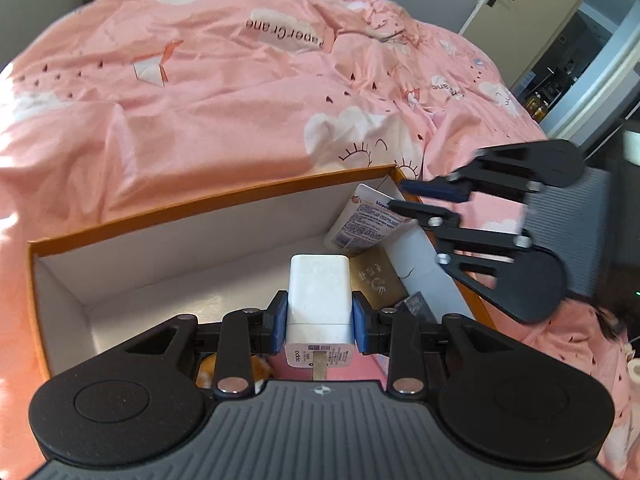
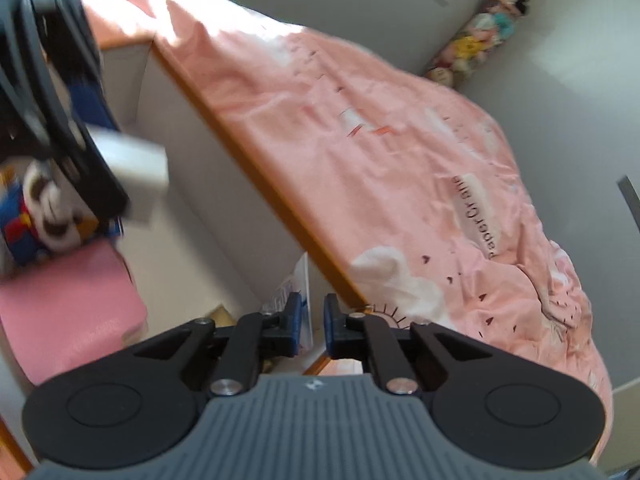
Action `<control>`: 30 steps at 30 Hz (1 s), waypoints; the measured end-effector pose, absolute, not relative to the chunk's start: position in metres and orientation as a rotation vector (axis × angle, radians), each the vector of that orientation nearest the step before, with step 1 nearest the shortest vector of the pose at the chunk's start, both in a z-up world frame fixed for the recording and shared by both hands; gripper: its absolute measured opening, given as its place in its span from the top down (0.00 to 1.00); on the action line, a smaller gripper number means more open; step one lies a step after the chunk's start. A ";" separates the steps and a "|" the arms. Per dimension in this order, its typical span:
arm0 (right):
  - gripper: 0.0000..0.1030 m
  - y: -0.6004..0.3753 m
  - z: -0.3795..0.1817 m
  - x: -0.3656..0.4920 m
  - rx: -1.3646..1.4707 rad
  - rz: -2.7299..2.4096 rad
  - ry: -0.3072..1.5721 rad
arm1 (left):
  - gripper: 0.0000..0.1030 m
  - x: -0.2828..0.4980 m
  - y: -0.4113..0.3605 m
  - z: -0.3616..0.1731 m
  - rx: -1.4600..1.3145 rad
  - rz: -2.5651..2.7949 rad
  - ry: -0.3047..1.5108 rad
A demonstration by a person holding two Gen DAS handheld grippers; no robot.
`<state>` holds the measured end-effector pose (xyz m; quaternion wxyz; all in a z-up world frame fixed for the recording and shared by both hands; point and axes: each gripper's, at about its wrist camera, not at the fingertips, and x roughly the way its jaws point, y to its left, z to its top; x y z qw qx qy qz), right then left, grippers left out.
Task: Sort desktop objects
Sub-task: 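Release the Vaseline tube into the box with right gripper while left holds the charger above it, then lower the white charger into the box and open the left gripper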
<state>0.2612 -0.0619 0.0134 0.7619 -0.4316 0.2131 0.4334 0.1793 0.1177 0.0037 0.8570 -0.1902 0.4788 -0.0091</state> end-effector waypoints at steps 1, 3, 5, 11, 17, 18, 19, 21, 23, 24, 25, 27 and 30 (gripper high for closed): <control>0.82 -0.065 0.018 0.260 -0.904 0.930 0.458 | 0.64 0.184 0.118 -0.001 -0.423 -0.021 1.022; 0.81 -0.074 0.028 0.257 -0.845 0.906 0.438 | 0.64 0.193 0.119 -0.011 -0.476 -0.030 1.055; 0.81 -0.082 0.036 0.254 -0.792 0.884 0.427 | 0.64 0.202 0.121 -0.021 -0.522 -0.029 1.085; 0.81 -0.102 0.046 0.247 -0.680 0.879 0.430 | 0.64 0.222 0.130 -0.049 -0.696 0.053 1.117; 0.81 -0.109 0.041 0.246 -0.677 0.870 0.435 | 0.64 0.235 0.131 -0.066 -0.701 0.192 1.084; 0.81 -0.109 0.040 0.245 -0.678 0.868 0.434 | 0.64 0.237 0.130 -0.069 -0.702 0.204 1.088; 0.80 -0.110 0.039 0.245 -0.677 0.865 0.435 | 0.64 0.239 0.128 -0.073 -0.701 0.211 1.093; 0.81 -0.112 0.038 0.245 -0.666 0.862 0.441 | 0.64 0.242 0.124 -0.078 -0.679 0.218 1.105; 0.81 -0.114 0.037 0.245 -0.656 0.860 0.443 | 0.64 0.243 0.119 -0.082 -0.662 0.220 1.126; 0.80 -0.115 0.036 0.244 -0.652 0.859 0.445 | 0.64 0.244 0.118 -0.085 -0.665 0.216 1.138; 0.81 -0.115 0.036 0.246 -0.649 0.859 0.447 | 0.64 0.243 0.118 -0.086 -0.669 0.208 1.145; 0.81 -0.116 0.033 0.246 -0.648 0.858 0.451 | 0.64 0.244 0.117 -0.088 -0.676 0.197 1.165; 0.80 -0.118 0.030 0.249 -0.641 0.856 0.460 | 0.64 0.242 0.117 -0.087 -0.680 0.191 1.175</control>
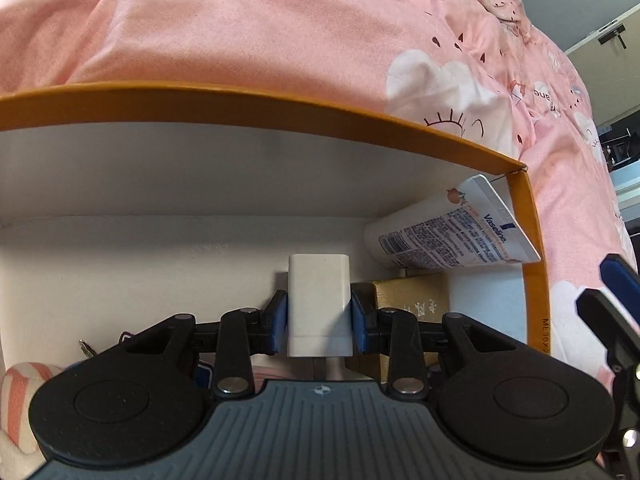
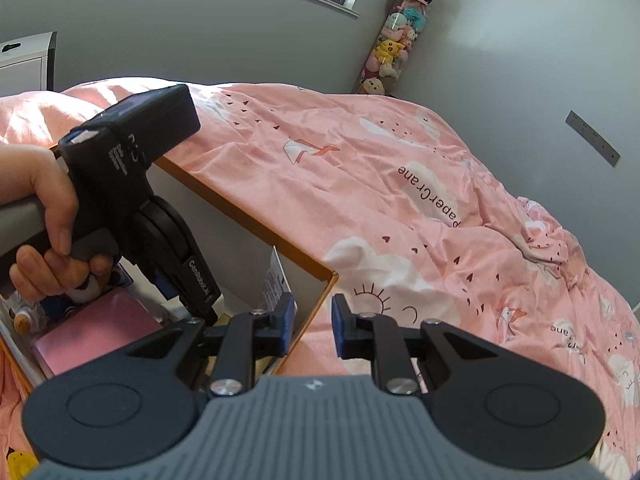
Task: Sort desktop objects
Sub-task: 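Lower the white charger into the box and open the left gripper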
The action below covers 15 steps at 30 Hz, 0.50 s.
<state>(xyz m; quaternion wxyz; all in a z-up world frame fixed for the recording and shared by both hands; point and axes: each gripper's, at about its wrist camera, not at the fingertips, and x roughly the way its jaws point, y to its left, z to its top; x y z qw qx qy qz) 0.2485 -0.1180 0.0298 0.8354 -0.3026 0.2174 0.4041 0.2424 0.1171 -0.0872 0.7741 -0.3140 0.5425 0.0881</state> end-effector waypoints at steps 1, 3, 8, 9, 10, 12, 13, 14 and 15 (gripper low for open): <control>0.80 -0.118 0.029 0.249 -0.637 0.856 0.463 | 0.64 0.242 0.117 -0.087 -0.684 0.189 1.184; 0.80 -0.119 0.027 0.249 -0.632 0.854 0.466 | 0.64 0.240 0.119 -0.087 -0.709 0.177 1.194; 0.80 -0.119 0.024 0.248 -0.627 0.856 0.474 | 0.64 0.238 0.123 -0.089 -0.775 0.183 1.200; 0.80 -0.119 0.023 0.247 -0.632 0.856 0.473 | 0.64 0.237 0.125 -0.090 -0.802 0.184 1.202; 0.80 -0.119 0.023 0.246 -0.637 0.856 0.471 | 0.63 0.234 0.127 -0.090 -0.825 0.183 1.199; 0.80 -0.119 0.021 0.244 -0.646 0.855 0.468 | 0.61 0.231 0.130 -0.089 -0.848 0.184 1.181; 0.80 -0.119 0.021 0.244 -0.650 0.853 0.467 | 0.61 0.230 0.132 -0.088 -0.856 0.181 1.171; 0.80 -0.120 0.020 0.243 -0.653 0.852 0.467 | 0.61 0.228 0.133 -0.086 -0.871 0.177 1.159; 0.80 -0.120 0.019 0.243 -0.655 0.850 0.468 | 0.58 0.227 0.134 -0.084 -0.888 0.171 1.147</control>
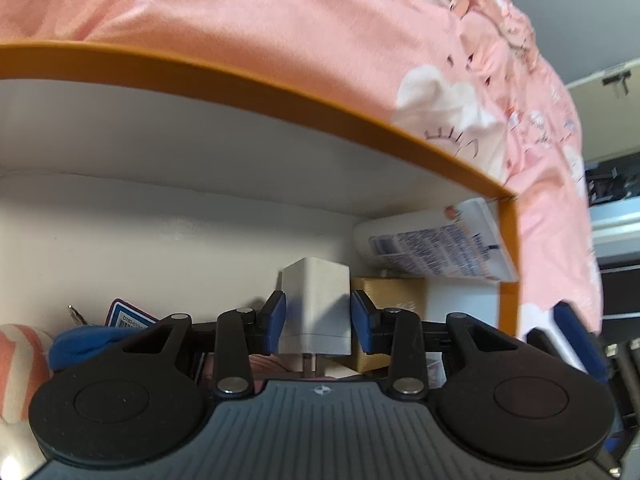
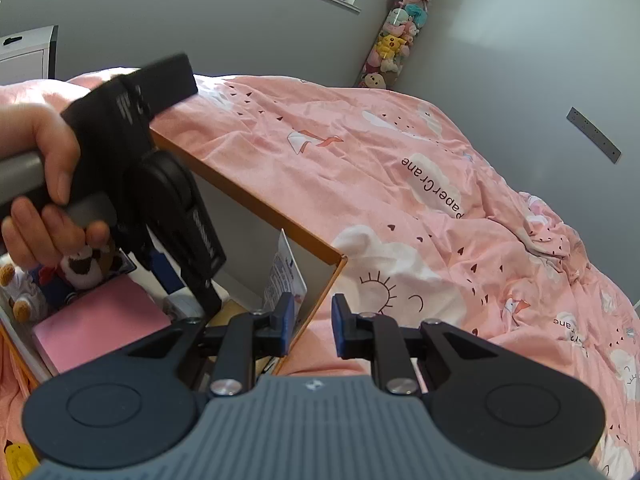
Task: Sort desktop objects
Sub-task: 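Lower the white charger into the box and open the left gripper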
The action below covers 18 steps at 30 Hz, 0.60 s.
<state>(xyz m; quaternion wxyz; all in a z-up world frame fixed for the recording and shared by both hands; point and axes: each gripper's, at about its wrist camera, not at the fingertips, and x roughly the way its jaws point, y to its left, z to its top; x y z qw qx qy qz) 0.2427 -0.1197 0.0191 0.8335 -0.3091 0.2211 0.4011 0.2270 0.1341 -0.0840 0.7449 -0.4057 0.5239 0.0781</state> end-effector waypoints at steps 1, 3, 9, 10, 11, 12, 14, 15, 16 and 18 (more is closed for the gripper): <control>0.80 -0.120 0.018 0.243 -0.657 0.849 0.469 | 0.54 0.227 0.134 -0.082 -0.896 0.163 1.139; 0.80 -0.120 0.017 0.242 -0.656 0.846 0.472 | 0.55 0.229 0.133 -0.079 -0.880 0.150 1.141; 0.80 -0.119 0.016 0.242 -0.651 0.847 0.477 | 0.64 0.230 0.128 -0.085 -0.875 0.169 1.152; 0.80 -0.118 0.016 0.241 -0.651 0.850 0.477 | 0.64 0.230 0.127 -0.086 -0.887 0.166 1.154; 0.80 -0.118 0.016 0.240 -0.653 0.852 0.476 | 0.64 0.229 0.127 -0.087 -0.894 0.174 1.149; 0.80 -0.117 0.015 0.239 -0.656 0.854 0.475 | 0.64 0.228 0.127 -0.087 -0.901 0.180 1.144; 0.80 -0.117 0.015 0.237 -0.660 0.858 0.471 | 0.64 0.229 0.127 -0.087 -0.897 0.183 1.141; 0.80 -0.116 0.015 0.237 -0.660 0.859 0.472 | 0.64 0.230 0.126 -0.087 -0.885 0.184 1.142; 0.80 -0.116 0.015 0.237 -0.659 0.861 0.474 | 0.64 0.230 0.124 -0.087 -0.872 0.183 1.141; 0.80 -0.116 0.014 0.236 -0.655 0.860 0.477 | 0.64 0.231 0.122 -0.085 -0.849 0.180 1.145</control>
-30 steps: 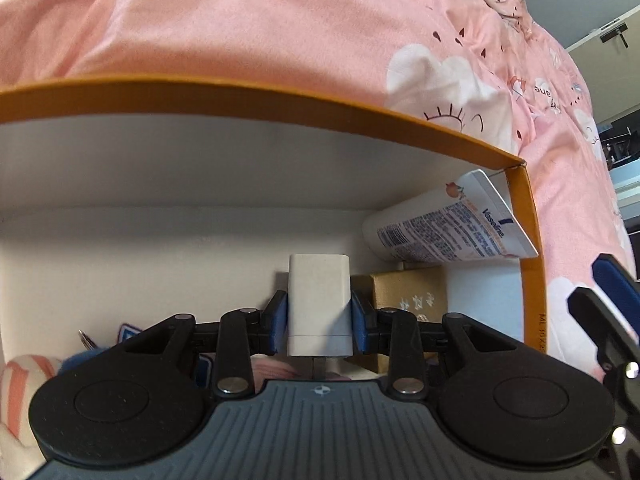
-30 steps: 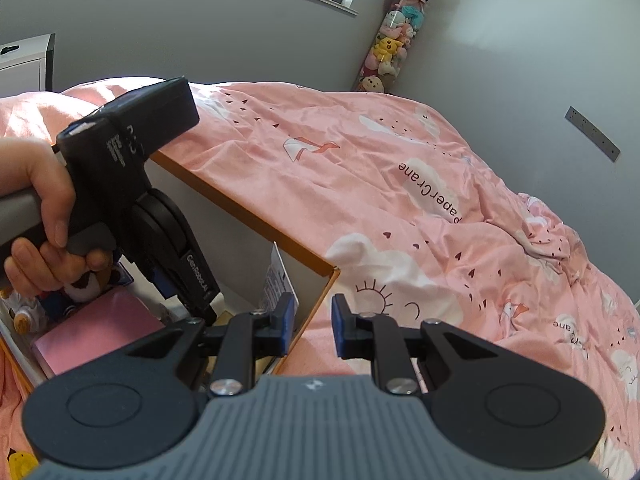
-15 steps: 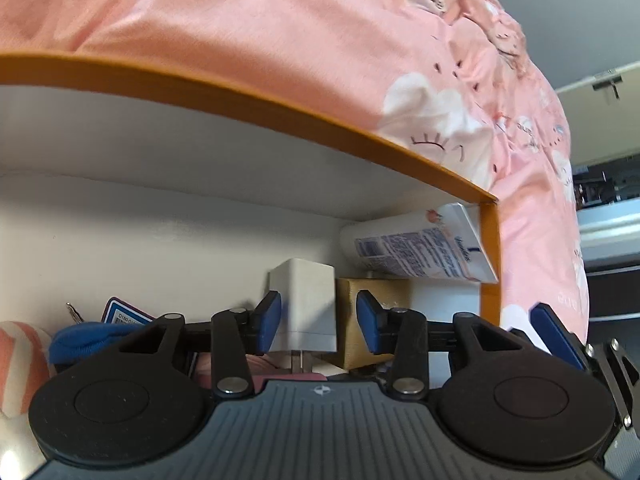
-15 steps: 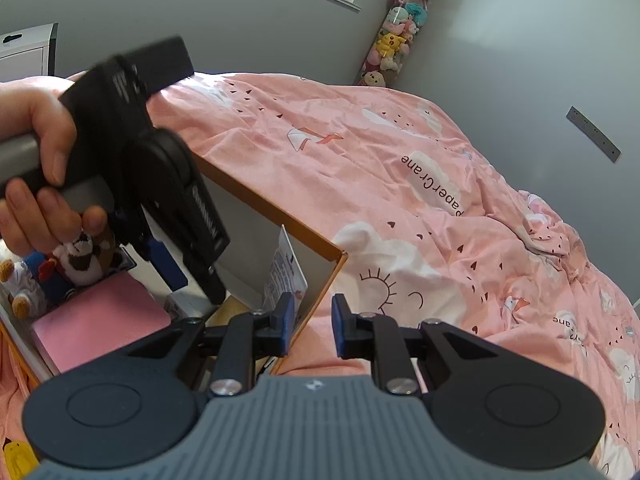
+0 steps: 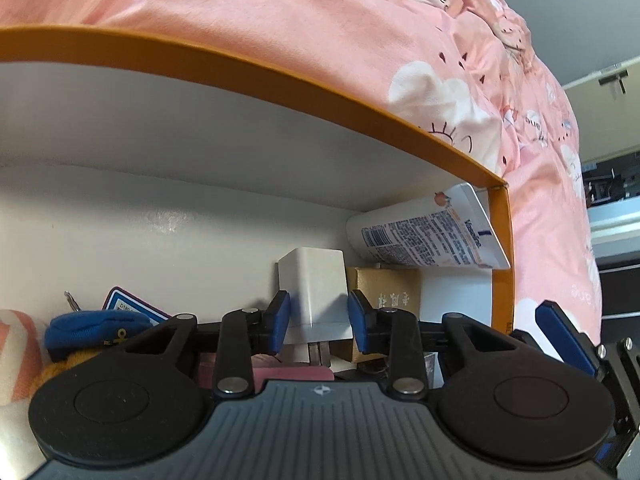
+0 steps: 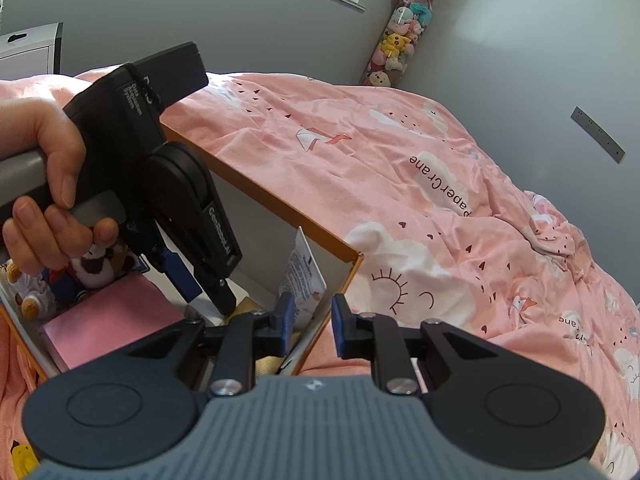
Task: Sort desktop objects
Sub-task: 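Lower the white charger into the box and open the left gripper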
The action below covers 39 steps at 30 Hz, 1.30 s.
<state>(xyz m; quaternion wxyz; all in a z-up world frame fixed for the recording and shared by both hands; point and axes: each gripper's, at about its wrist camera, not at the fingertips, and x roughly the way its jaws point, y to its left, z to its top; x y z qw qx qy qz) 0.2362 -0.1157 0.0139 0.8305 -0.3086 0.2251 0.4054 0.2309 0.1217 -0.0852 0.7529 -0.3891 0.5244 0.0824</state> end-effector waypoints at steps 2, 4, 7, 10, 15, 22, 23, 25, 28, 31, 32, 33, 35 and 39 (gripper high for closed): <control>0.80 -0.115 0.013 0.236 -0.642 0.860 0.489 | 0.64 0.231 0.121 -0.084 -0.842 0.174 1.150; 0.80 -0.116 0.013 0.235 -0.627 0.862 0.502 | 0.64 0.228 0.121 -0.079 -0.827 0.167 1.139; 0.80 -0.115 0.012 0.233 -0.630 0.868 0.512 | 0.64 0.225 0.117 -0.067 -0.766 0.169 1.123; 0.80 -0.115 0.011 0.231 -0.641 0.875 0.527 | 0.64 0.219 0.112 -0.053 -0.703 0.158 1.121; 0.81 -0.114 0.010 0.226 -0.650 0.879 0.541 | 0.64 0.199 0.103 -0.027 -0.583 0.140 1.093; 0.80 -0.110 0.011 0.215 -0.669 0.879 0.552 | 0.64 0.156 0.090 0.011 -0.412 0.092 0.990; 0.80 -0.110 0.011 0.213 -0.668 0.878 0.557 | 0.64 0.148 0.089 0.017 -0.386 0.085 0.966; 0.80 -0.110 0.012 0.210 -0.655 0.882 0.567 | 0.64 0.134 0.086 0.026 -0.327 0.090 0.920; 0.80 -0.114 0.016 0.204 -0.602 0.887 0.574 | 0.64 0.111 0.080 0.039 -0.233 0.093 0.846; 0.76 -0.119 0.021 0.193 -0.560 0.869 0.555 | 0.64 0.089 0.074 0.049 -0.133 0.086 0.798; 0.76 -0.121 0.023 0.187 -0.550 0.865 0.542 | 0.64 0.081 0.072 0.051 -0.108 0.079 0.785; 0.75 -0.123 0.025 0.180 -0.541 0.867 0.532 | 0.64 0.074 0.070 0.054 -0.091 0.071 0.779; 0.75 -0.128 0.030 0.165 -0.513 0.884 0.522 | 0.64 0.060 0.067 0.056 -0.073 0.036 0.781; 0.75 -0.136 0.035 0.139 -0.442 0.903 0.585 | 0.64 0.034 0.054 0.050 -0.042 -0.036 0.795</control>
